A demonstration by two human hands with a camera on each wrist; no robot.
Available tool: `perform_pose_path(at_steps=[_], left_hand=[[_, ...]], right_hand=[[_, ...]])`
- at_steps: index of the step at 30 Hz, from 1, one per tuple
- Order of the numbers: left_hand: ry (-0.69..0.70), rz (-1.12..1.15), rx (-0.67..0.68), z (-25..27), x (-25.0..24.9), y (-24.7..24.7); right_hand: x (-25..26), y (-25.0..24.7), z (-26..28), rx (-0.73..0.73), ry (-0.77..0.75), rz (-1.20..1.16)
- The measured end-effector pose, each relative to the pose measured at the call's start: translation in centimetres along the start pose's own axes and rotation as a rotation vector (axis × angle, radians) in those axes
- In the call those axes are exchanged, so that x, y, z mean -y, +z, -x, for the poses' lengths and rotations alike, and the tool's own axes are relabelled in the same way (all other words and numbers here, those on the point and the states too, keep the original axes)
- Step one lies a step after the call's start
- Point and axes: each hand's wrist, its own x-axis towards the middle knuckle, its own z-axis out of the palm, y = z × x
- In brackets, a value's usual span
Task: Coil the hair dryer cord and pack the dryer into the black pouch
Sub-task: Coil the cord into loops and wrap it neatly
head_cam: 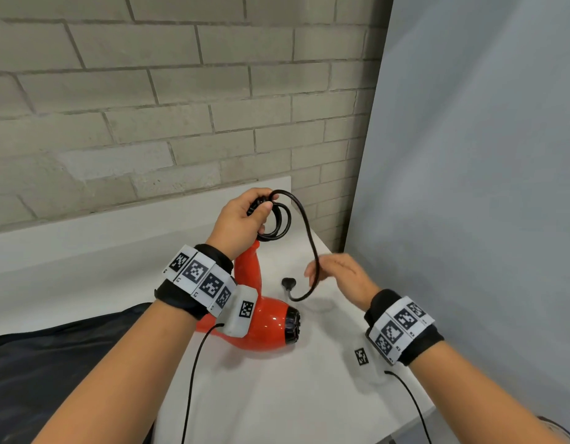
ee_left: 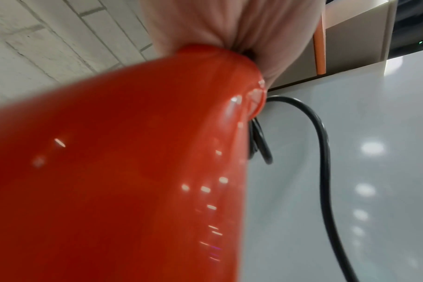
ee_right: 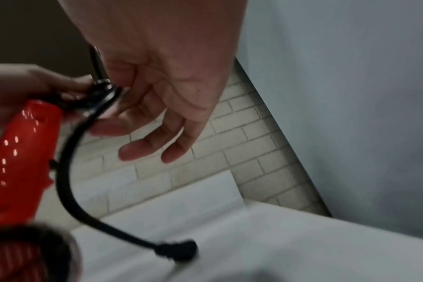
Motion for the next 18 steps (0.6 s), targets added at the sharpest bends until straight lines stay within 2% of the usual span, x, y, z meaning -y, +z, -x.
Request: perform_pose_path(at_steps=[2,4,6,12,14,18], left_hand=[[-0.001,0.012,0.012,0.0,-0.1,0.0],[0.002,0.030,0.028,0.1,-0.2,0.0],[0.000,0.049,0.048,0.2,-0.4,0.1],[-0.010,0.086,0.083,0.5,-0.5,0.5],[-0.010,0.087,0.090,0.5,-0.5,0.6],[-0.014,0.094,0.091,0.3,-0.4,0.5]], right_hand=[[-1.2,0.2,0.4,0.151,0.110,0.147],[-2.3,0.6,0.0,0.252,0.164,0.396],[-3.2,0.9,-0.8,0.290,0.156,0.599],[-4.0,2.3,-4.2,0.407,0.124,0.974],[-4.4,2.5,-5.1,0.405,0.141,0.998],[-4.8,2.0,-6.4,0.347,0.210,0.822]])
